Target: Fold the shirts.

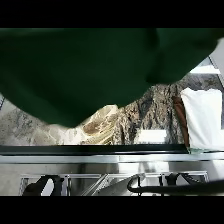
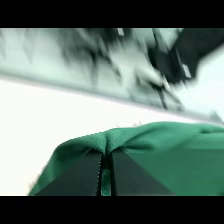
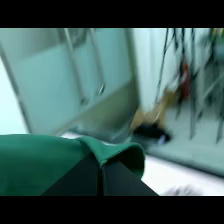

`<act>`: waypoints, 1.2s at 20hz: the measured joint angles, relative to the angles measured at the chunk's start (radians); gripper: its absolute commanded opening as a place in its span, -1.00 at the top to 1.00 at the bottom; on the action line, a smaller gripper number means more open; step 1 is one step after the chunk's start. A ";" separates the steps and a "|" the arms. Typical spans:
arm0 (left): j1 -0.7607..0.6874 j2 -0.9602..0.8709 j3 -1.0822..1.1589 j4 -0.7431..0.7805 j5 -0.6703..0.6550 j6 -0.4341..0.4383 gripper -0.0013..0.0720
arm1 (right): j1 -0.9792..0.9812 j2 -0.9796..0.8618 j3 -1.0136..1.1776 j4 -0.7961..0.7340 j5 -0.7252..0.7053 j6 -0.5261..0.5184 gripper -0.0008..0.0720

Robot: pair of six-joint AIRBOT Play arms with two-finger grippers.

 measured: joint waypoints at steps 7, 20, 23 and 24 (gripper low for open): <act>0.113 -0.027 0.077 -0.018 -0.063 0.068 0.92 | -0.015 0.024 0.013 0.026 0.030 -0.076 0.93; -0.097 -0.818 -0.105 -0.041 0.172 0.233 0.50 | 0.405 -0.852 0.015 -0.109 -0.234 -0.055 0.19; -0.076 -0.970 -0.008 -0.045 0.138 0.246 -0.91 | 0.407 -0.930 0.017 -0.099 -0.240 -0.024 0.19; -0.058 -1.011 0.041 -0.045 0.099 0.250 -0.91 | 0.394 -0.931 0.018 -0.113 -0.213 0.010 0.31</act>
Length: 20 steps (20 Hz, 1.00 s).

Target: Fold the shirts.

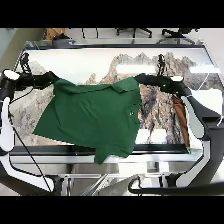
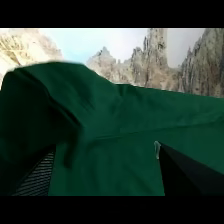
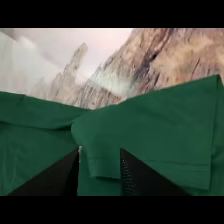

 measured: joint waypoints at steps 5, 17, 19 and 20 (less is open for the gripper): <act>0.135 -0.079 0.187 0.037 -0.265 0.018 -0.91 | -0.094 0.108 -0.008 -0.195 0.214 0.258 0.36; 0.509 -0.091 -0.095 0.208 -0.572 0.116 -0.91 | -0.048 0.773 -0.914 -0.586 0.353 0.735 -0.09; 0.538 -0.091 -0.125 0.218 -0.556 0.131 -0.91 | 0.013 0.832 -1.025 -0.591 0.311 0.789 -0.09; 0.547 -0.091 -0.137 0.221 -0.547 0.135 -0.91 | 0.047 0.850 -1.064 -0.590 0.280 0.809 -0.09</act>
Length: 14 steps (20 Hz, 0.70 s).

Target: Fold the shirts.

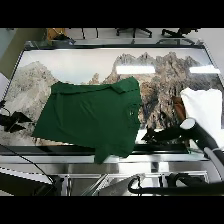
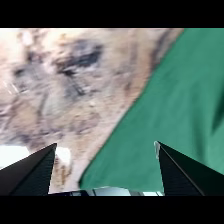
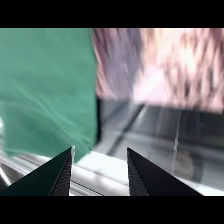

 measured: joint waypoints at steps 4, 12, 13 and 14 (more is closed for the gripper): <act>-0.013 0.002 -0.052 -0.004 0.038 0.021 -0.91 | 0.138 -0.001 -0.080 0.042 -0.144 0.044 -0.09; -0.152 0.002 -0.133 -0.008 0.094 0.056 -0.91 | 0.293 -0.188 -0.104 0.391 -0.333 -0.190 -0.06; -0.163 0.002 -0.139 -0.007 0.096 0.056 -0.91 | 0.298 -0.204 -0.105 0.441 -0.338 -0.244 -0.06; -0.173 0.002 -0.141 -0.004 0.097 0.058 -0.91 | 0.301 -0.219 -0.105 0.493 -0.342 -0.299 -0.06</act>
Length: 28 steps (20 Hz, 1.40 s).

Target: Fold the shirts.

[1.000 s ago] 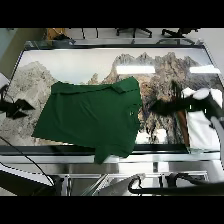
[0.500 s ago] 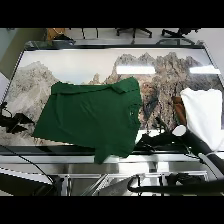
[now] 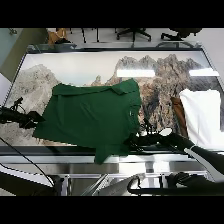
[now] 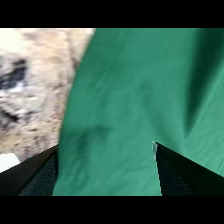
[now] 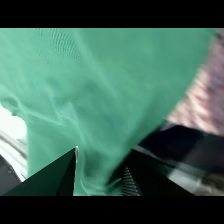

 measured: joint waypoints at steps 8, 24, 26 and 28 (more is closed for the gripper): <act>0.007 -0.005 0.095 0.025 -0.029 0.009 -0.90 | 0.008 -0.033 0.005 0.159 -0.046 -0.165 0.31; 0.012 0.014 -0.033 -0.027 -0.061 0.043 0.93 | -0.018 -0.005 0.048 0.172 0.013 -0.199 0.93; 0.012 0.061 -0.008 -0.103 -0.055 0.044 0.93 | -0.087 0.030 0.127 0.151 0.056 -0.206 0.93; 0.012 0.145 0.044 -0.245 -0.092 0.050 0.93 | -0.188 0.070 0.254 0.129 0.124 -0.211 0.93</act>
